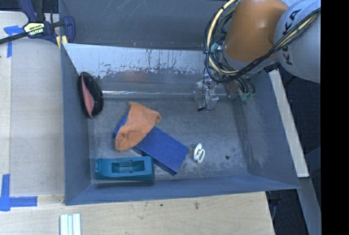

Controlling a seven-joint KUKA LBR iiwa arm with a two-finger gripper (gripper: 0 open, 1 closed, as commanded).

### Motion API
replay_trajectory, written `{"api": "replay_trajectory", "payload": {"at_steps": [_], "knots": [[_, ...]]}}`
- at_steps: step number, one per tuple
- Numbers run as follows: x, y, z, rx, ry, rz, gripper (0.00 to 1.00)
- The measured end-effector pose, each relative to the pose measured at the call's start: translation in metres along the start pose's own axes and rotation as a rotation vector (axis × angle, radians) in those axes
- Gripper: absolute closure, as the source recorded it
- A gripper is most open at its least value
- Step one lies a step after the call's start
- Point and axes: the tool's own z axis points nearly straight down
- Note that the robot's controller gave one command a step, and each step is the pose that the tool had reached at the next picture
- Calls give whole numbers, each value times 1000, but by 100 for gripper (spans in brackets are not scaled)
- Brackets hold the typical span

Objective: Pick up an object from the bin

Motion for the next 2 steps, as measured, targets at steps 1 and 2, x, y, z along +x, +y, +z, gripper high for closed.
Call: {"api": "replay_trajectory", "payload": {"at_steps": [1,2], "knots": [[0,0,0,0,0,0,100],[0,38,10,2,0,-51,100]]}}
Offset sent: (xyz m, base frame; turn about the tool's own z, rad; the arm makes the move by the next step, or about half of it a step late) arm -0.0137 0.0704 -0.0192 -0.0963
